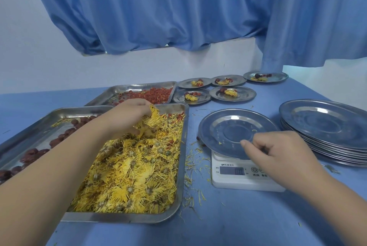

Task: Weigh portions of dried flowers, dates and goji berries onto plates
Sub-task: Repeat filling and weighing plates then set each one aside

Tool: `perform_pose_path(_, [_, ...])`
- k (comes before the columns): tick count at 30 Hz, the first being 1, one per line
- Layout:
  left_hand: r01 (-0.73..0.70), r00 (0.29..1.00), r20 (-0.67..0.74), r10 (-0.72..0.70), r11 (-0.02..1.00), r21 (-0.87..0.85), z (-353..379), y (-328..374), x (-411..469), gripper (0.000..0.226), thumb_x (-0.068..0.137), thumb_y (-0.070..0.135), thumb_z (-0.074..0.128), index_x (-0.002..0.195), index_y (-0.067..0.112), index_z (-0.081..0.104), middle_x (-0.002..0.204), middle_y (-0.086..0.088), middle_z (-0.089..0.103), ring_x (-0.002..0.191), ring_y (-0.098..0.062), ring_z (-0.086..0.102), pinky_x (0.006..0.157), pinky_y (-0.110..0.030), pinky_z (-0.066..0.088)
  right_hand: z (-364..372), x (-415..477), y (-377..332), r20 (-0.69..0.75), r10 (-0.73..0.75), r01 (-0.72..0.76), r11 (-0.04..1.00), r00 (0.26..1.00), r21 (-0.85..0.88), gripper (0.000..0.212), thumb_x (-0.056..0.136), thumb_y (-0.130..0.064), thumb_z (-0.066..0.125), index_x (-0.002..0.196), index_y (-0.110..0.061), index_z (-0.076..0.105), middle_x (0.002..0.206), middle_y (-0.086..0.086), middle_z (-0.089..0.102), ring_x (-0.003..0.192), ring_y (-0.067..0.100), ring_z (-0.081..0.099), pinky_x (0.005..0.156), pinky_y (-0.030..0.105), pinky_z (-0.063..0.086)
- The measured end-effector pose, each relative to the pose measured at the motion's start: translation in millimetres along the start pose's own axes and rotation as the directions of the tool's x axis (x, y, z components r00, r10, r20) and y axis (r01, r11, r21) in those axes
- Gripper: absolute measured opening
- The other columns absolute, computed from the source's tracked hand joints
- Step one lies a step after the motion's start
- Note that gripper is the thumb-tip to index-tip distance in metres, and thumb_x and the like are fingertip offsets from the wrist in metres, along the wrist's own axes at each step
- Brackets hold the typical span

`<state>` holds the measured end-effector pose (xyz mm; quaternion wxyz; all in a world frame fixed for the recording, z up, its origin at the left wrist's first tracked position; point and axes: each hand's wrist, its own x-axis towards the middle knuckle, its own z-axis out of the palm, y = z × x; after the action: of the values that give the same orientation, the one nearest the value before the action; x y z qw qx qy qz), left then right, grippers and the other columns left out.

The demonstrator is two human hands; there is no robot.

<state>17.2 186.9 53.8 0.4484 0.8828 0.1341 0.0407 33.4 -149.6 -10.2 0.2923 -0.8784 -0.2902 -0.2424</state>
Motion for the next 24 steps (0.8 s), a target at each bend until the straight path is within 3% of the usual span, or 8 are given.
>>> perform_pose_path(3, [-0.033, 0.999, -0.031, 0.036, 0.996, 0.083, 2, 8, -5, 0.013, 0.093, 0.021, 0.053, 0.097, 0.022, 0.066, 0.107, 0.008, 0.058, 0.097, -0.013, 0.054, 0.079, -0.038, 0.049, -2, 1, -1, -0.01, -0.003, 0.003, 1.0, 1.0, 0.001, 0.05, 0.082, -0.037, 0.059, 0.047, -0.014, 0.032, 0.039, -0.001, 0.031, 0.042, 0.017, 0.032, 0.046, 0.032, 0.039])
perform_pose_path(6, [-0.13, 0.99, -0.019, 0.137, 0.966, 0.222, 3, 21, -15, 0.015, 0.092, 0.022, 0.056, 0.094, 0.028, 0.069, 0.082, 0.02, 0.062, 0.06, 0.004, 0.054, 0.06, -0.025, 0.038, -5, 1, -2, -0.021, 0.005, -0.004, 1.0, 1.0, 0.009, 0.05, 0.083, -0.035, 0.059, 0.047, -0.014, 0.032, 0.039, 0.0, 0.033, 0.042, 0.021, 0.036, 0.046, 0.034, 0.042])
perform_pose_path(8, [-0.187, 0.98, -0.013, 0.198, 0.945, 0.27, 9, 34, -21, 0.014, 0.091, 0.023, 0.057, 0.093, 0.029, 0.07, 0.076, 0.019, 0.067, 0.051, 0.007, 0.055, 0.058, -0.024, 0.039, -6, 1, -2, -0.03, 0.011, -0.01, 1.0, 0.999, 0.018, 0.05, 0.082, -0.035, 0.059, 0.046, -0.016, 0.029, 0.038, 0.0, 0.033, 0.041, 0.02, 0.035, 0.046, 0.035, 0.043])
perform_pose_path(12, [-0.268, 0.964, 0.055, 0.262, 0.944, 0.191, 43, 58, -27, 0.015, 0.091, 0.023, 0.058, 0.099, 0.032, 0.067, 0.089, 0.006, 0.071, 0.069, -0.004, 0.068, 0.063, -0.025, 0.056, -9, 3, 6, -0.056, 0.031, -0.029, 0.999, 0.998, 0.039, 0.051, 0.083, -0.034, 0.061, 0.046, -0.015, 0.031, 0.039, -0.002, 0.031, 0.041, 0.015, 0.032, 0.046, 0.032, 0.038])
perform_pose_path(16, [-0.367, 0.929, 0.115, 0.351, 0.912, 0.186, 90, 73, -13, 0.019, 0.087, 0.023, 0.064, 0.104, 0.031, 0.064, 0.088, 0.005, 0.063, 0.061, 0.001, 0.064, 0.056, -0.018, 0.049, -11, 6, 21, -0.103, 0.091, -0.085, 0.994, 0.99, 0.061, 0.051, 0.084, -0.033, 0.063, 0.046, -0.016, 0.033, 0.042, -0.004, 0.04, 0.043, 0.013, 0.036, 0.044, 0.026, 0.031])
perform_pose_path(18, [-0.392, 0.92, 0.12, 0.374, 0.893, 0.221, 111, 80, -2, 0.019, 0.085, 0.025, 0.067, 0.101, 0.035, 0.062, 0.091, 0.009, 0.058, 0.069, -0.003, 0.061, 0.057, -0.018, 0.046, -11, 7, 28, -0.113, 0.099, -0.093, 0.994, 0.989, 0.059, 0.052, 0.084, -0.032, 0.063, 0.044, -0.019, 0.032, 0.044, -0.011, 0.045, 0.045, 0.01, 0.041, 0.045, 0.024, 0.028])
perform_pose_path(21, [-0.451, 0.892, 0.097, 0.441, 0.855, 0.256, 138, 90, 12, 0.024, 0.082, 0.023, 0.068, 0.099, 0.038, 0.06, 0.095, 0.014, 0.053, 0.076, -0.005, 0.055, 0.056, -0.021, 0.039, -10, 8, 35, -0.107, 0.122, -0.117, 0.992, 0.987, 0.05, 0.05, 0.084, -0.035, 0.062, 0.046, -0.018, 0.034, 0.046, -0.007, 0.045, 0.047, 0.012, 0.041, 0.045, 0.025, 0.029])
perform_pose_path(24, [-0.472, 0.882, 0.148, 0.448, 0.844, 0.255, 156, 93, 22, 0.029, 0.081, 0.02, 0.07, 0.106, 0.032, 0.061, 0.096, 0.01, 0.055, 0.08, -0.009, 0.055, 0.064, -0.024, 0.046, -9, 8, 37, -0.109, 0.12, -0.114, 0.992, 0.987, 0.056, 0.049, 0.083, -0.038, 0.06, 0.046, -0.019, 0.033, 0.047, -0.006, 0.044, 0.049, 0.012, 0.042, 0.044, 0.02, 0.027])
